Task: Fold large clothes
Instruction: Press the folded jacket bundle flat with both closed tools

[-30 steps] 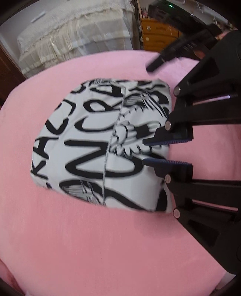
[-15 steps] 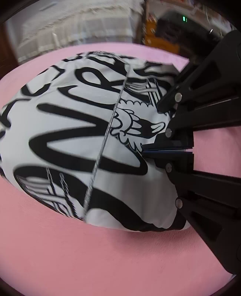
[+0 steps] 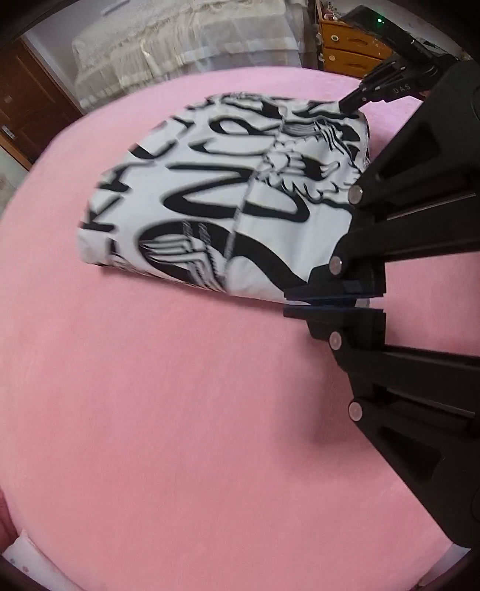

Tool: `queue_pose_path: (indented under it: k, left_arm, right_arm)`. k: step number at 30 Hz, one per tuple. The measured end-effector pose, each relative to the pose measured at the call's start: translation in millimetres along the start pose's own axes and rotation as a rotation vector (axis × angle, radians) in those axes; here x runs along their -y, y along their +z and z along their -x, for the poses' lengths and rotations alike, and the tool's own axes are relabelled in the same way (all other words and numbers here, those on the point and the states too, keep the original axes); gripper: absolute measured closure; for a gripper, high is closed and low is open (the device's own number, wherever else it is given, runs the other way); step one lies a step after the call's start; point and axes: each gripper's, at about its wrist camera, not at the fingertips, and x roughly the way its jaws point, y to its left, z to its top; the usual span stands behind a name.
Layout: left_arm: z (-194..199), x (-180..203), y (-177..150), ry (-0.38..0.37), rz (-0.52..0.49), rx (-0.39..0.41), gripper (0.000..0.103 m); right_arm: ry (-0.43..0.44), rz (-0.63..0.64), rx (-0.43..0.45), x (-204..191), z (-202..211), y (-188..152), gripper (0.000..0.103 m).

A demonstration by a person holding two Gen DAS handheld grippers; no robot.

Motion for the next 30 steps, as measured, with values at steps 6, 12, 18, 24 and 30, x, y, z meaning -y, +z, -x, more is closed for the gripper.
queue_pose_path:
  k: [6, 12, 18, 24, 30]
  left_arm:
    - [7.9, 34.1, 7.7, -0.157, -0.089, 0.023, 0.102]
    - [-30.5, 91.0, 17.7, -0.151, -0.2, -0.01, 0.102]
    - [-75.8, 117.4, 51.6, -0.119, -0.239, -0.033, 0.102]
    - [-114.8, 121.9, 91.2, -0.148, -0.176, -0.048, 0.102]
    - [-138.2, 140.3, 130.9, -0.066, -0.207, -0.03, 0.102]
  right_arm:
    - [0.254, -0.125, 0.064, 0.9, 20.7, 9.1, 0.103]
    - [0.335, -0.186, 0.06, -22.2, -14.3, 52.8, 0.103]
    - [0.341, -0.17, 0.012, -36.6, -73.4, 90.6, 0.103]
    - [0.366, -0.267, 0.01, -22.8, -109.5, 123.2, 0.103]
    - [0.338, -0.355, 0.026, -3.4, -138.3, 168.7, 0.103]
